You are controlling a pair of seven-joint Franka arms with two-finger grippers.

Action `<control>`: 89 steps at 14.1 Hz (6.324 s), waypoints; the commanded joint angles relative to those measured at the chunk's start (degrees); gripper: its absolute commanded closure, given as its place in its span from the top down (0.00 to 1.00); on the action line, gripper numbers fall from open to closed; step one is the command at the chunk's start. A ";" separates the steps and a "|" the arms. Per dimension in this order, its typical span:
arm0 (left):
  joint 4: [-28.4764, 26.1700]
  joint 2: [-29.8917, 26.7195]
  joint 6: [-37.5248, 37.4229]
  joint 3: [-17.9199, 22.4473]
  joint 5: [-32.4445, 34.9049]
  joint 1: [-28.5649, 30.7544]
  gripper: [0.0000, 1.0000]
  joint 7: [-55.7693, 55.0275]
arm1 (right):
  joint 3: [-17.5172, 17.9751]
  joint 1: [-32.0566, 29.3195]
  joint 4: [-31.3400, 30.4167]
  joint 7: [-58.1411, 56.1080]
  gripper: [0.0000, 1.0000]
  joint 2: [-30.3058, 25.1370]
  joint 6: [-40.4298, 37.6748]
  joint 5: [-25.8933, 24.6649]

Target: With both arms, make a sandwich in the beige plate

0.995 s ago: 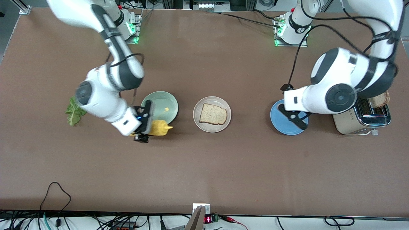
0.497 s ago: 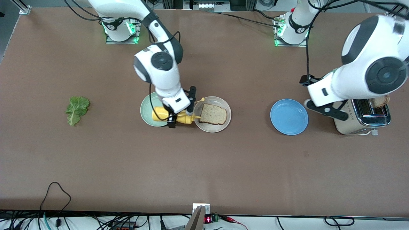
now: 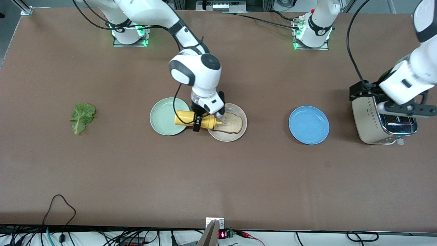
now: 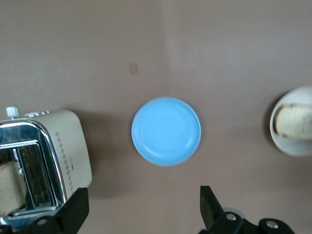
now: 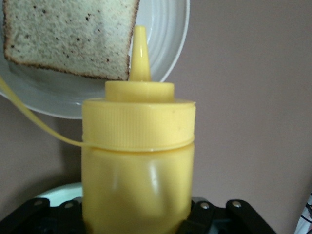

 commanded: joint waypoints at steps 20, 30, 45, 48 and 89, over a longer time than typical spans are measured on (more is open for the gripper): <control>-8.64 -8.59 -1.88 -0.24 1.73 -2.10 1.00 5.59 | -0.26 -27.92 -0.05 -54.66 0.34 -15.01 -10.45 56.21; -8.55 -8.59 -2.06 -0.15 1.82 -1.66 1.00 5.59 | -0.53 -50.17 -17.99 -98.72 0.34 -12.21 -25.04 97.57; -8.55 -6.75 -2.06 0.64 4.81 1.05 1.00 6.12 | -0.61 -60.82 -17.20 -131.44 0.37 7.39 -42.98 105.58; -8.55 -6.04 -2.50 0.64 5.07 3.17 1.00 6.12 | -0.70 -60.82 -16.50 -131.10 0.70 7.40 -42.71 105.23; -9.78 14.00 7.17 0.90 5.34 30.33 0.07 22.90 | -8.44 -50.71 -16.04 4.33 1.00 -13.96 -7.24 29.74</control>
